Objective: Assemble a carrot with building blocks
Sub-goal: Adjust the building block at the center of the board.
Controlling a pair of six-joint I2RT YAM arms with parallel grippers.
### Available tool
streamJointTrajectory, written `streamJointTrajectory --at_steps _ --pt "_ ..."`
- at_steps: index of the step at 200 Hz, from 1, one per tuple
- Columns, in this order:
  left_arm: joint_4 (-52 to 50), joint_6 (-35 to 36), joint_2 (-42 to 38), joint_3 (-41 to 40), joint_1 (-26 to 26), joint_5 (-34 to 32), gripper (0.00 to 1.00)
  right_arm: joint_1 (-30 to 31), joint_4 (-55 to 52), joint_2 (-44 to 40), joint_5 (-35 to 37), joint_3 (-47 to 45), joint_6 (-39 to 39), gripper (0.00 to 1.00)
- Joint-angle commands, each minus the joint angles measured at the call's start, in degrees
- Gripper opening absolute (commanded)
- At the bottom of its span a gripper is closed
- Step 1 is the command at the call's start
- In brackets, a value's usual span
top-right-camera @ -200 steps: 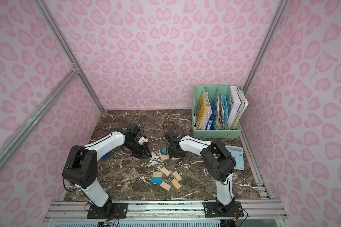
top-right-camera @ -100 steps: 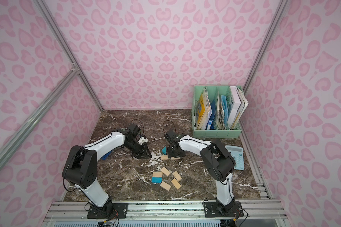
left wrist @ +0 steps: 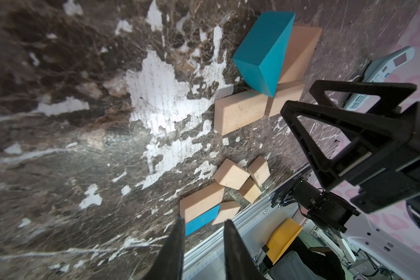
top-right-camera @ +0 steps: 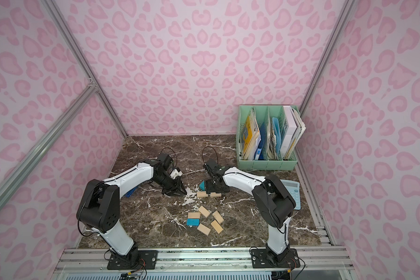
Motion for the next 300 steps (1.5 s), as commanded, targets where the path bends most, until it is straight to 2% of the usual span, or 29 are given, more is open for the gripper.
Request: streamJointTrajectory --at_steps 1,31,94,174,199,247,275,300 --pt "-0.29 0.59 -0.29 -0.12 0.07 0.51 0.29 -1.37 2.3 -1.33 -3.92 -2.69 1.29 0.72" --pt "-0.51 0.65 -0.36 -0.14 0.06 0.49 0.29 -3.42 7.71 -3.3 -10.04 -7.52 2.48 0.72" --pt "-0.55 0.91 -0.54 -0.6 0.06 0.51 0.29 -4.09 14.99 -4.48 -16.98 -11.47 3.45 0.7" --pt "-0.72 0.87 -0.79 -0.59 0.03 0.51 0.29 -4.17 14.49 -4.0 -17.22 -10.71 2.68 0.69" --pt "-0.73 0.82 -0.9 -0.6 0.04 0.25 0.28 -4.22 11.65 -5.36 -14.42 -10.33 1.83 0.68" --pt "-0.24 0.45 -0.54 -0.28 0.07 0.5 0.28 -5.14 5.68 -8.22 -10.33 -4.34 -1.44 0.65" --pt "-0.2 0.43 0.07 0.19 0.06 0.84 0.28 -5.8 8.78 -4.79 -15.95 0.76 -2.1 0.6" --pt "-0.11 0.43 -0.12 0.04 0.07 0.97 0.28 -6.02 10.59 1.77 -20.01 5.35 -1.36 0.59"
